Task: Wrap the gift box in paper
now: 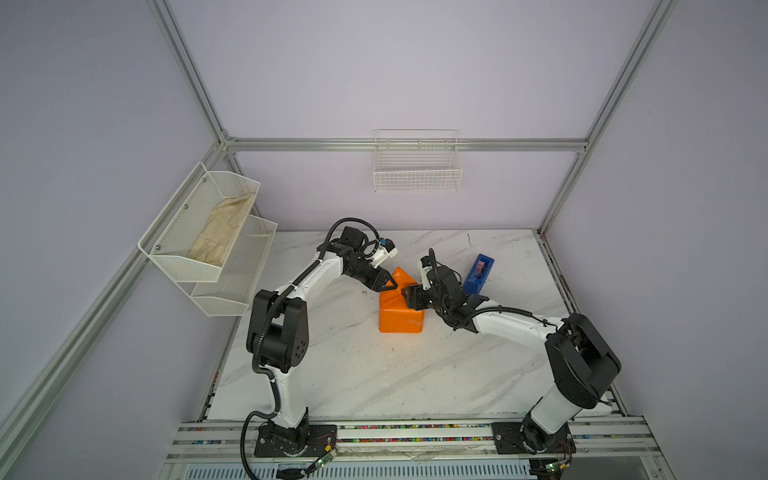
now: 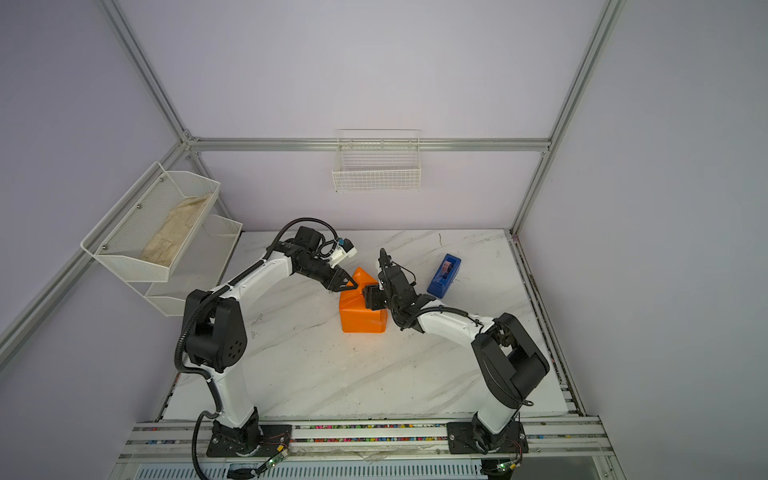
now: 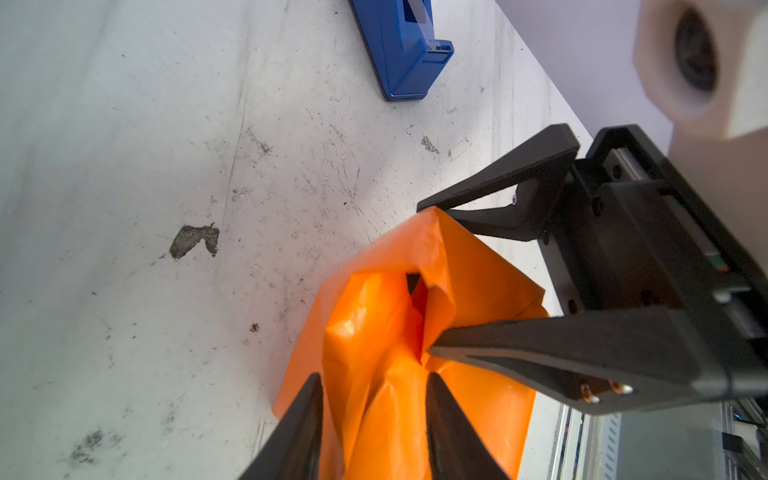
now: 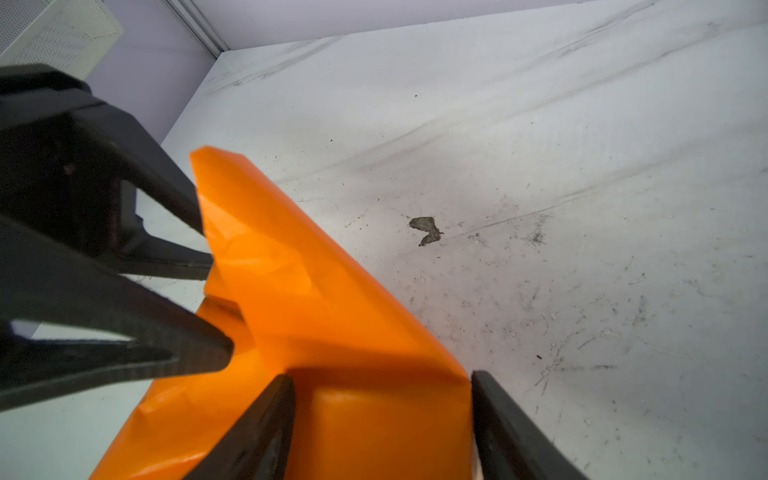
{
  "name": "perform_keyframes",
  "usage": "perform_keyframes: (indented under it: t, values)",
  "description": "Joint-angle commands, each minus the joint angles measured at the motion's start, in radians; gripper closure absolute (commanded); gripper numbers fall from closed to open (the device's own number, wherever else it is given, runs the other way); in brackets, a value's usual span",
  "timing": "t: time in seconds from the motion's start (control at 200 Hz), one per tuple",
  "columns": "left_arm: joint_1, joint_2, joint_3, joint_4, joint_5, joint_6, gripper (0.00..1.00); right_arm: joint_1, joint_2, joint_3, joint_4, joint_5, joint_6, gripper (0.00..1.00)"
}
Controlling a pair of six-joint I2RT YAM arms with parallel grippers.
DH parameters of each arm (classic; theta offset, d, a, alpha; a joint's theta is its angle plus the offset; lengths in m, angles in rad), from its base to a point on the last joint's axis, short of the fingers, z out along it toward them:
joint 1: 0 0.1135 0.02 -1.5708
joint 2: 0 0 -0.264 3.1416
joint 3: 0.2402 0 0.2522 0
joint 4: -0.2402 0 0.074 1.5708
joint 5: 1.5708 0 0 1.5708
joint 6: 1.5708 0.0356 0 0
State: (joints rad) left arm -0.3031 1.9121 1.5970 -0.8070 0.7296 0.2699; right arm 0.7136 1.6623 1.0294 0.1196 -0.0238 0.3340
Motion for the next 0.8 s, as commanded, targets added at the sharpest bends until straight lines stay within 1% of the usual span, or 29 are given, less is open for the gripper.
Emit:
perform_keyframes:
  t: [0.0,0.12,0.19,0.41,0.65,0.735,0.795]
  values:
    - [0.004,-0.02,0.084,0.019,0.08,-0.005,0.53,0.017,0.048,-0.048,-0.146,-0.04,-0.026,0.32]
    - [0.004,-0.004,0.106,0.025,0.171,-0.003,0.49,0.017,0.045,-0.049,-0.143,-0.04,-0.026,0.33]
    - [0.003,0.003,0.118,0.027,0.195,-0.003,0.49,0.017,0.048,-0.048,-0.144,-0.041,-0.026,0.33]
    - [0.001,0.054,0.176,0.04,0.185,-0.04,0.49,0.017,0.049,-0.05,-0.145,-0.042,-0.025,0.33]
    - [-0.002,0.123,0.24,0.041,0.137,-0.055,0.5,0.017,0.047,-0.052,-0.146,-0.042,-0.023,0.33]
    - [-0.002,0.141,0.257,0.04,0.129,-0.056,0.53,0.016,0.047,-0.051,-0.147,-0.045,-0.02,0.34]
    - [-0.001,0.153,0.267,0.042,0.145,-0.056,0.56,0.017,0.045,-0.052,-0.147,-0.044,-0.018,0.34]
